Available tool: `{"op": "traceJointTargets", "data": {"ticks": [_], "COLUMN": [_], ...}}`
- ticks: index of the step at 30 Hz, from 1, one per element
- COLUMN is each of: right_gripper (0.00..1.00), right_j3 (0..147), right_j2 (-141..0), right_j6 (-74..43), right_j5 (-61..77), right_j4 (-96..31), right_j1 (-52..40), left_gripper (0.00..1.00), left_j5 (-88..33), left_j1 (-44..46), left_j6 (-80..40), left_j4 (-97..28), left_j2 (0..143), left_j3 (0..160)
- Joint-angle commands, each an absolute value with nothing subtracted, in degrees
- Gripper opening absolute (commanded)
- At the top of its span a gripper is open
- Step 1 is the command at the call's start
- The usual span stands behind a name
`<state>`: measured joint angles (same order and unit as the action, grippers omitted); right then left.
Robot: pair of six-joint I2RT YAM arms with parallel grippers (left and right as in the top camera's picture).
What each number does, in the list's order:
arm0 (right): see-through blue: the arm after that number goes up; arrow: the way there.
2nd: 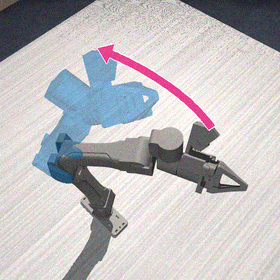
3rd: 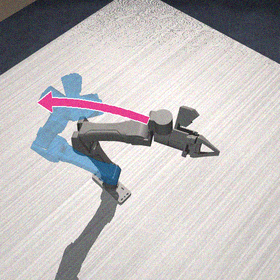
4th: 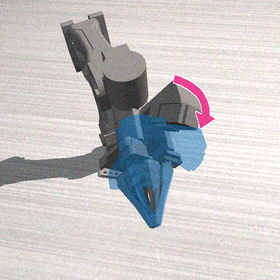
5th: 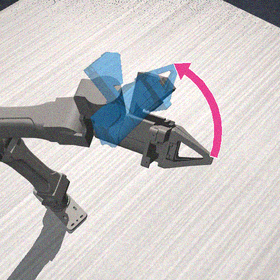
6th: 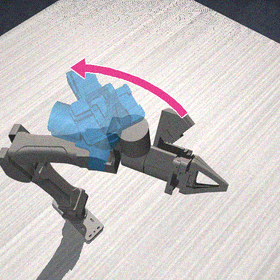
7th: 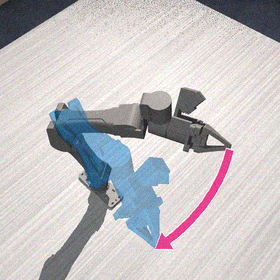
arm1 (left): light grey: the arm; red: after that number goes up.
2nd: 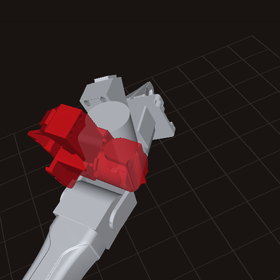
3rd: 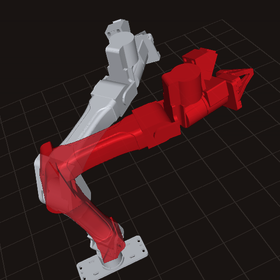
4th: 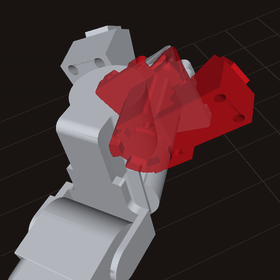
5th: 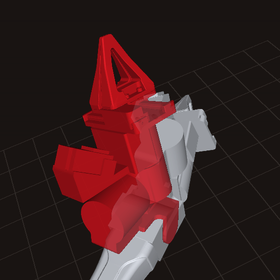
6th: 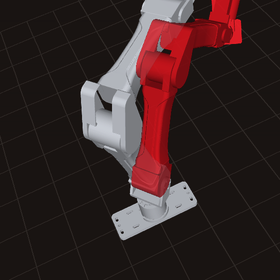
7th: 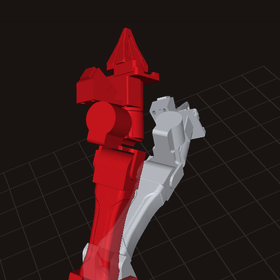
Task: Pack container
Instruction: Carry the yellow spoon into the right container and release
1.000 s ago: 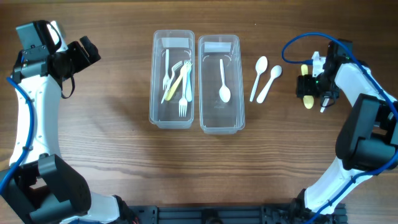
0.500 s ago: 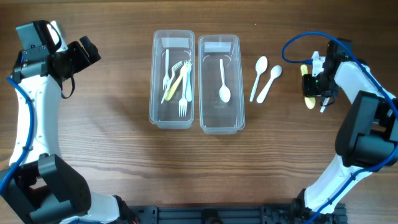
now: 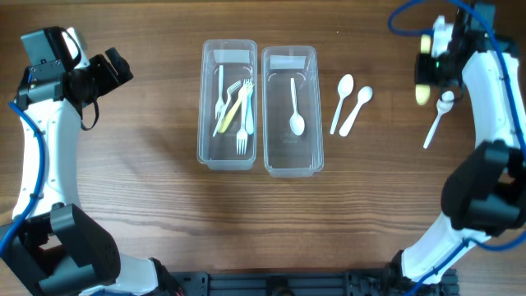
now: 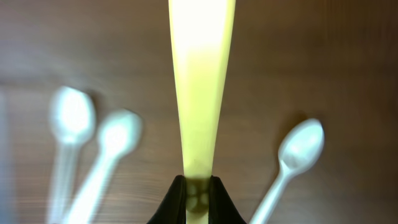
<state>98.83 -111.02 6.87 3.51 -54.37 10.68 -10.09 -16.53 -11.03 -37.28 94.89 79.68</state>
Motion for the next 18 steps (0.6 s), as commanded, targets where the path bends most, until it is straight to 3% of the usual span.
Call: {"op": "traceJointTargets", "data": {"ticks": [1,9,15,18], "right_gripper": [0.04,0.04,0.05,0.15], "right_j3": [102.0,101.3,98.8,98.8], "right_j2": [-106.7,-108.9,-116.7,-118.1], "right_j6": [0.8,-6.2,-7.6,-7.6], "right_j5": [12.3,6.2,5.5,5.5], "right_j4": [-54.7,-53.1,-53.1,-52.5], "right_j1": [2.1,-20.3,-26.1,-26.1], "left_gripper": [1.00,1.00,1.00,1.00], "left_j5": [-10.2,-10.2,-10.2,-10.2], "left_j1": [-16.8,-16.8,-16.8,-16.8], "left_j6": [-11.3,-11.3,-11.3,-11.3], "left_j4": [-37.3,-37.3,-37.5,-37.5], "left_j2": [93.4,93.4,93.4,93.4], "left_j3": [80.8,80.8,80.8,80.8]}}
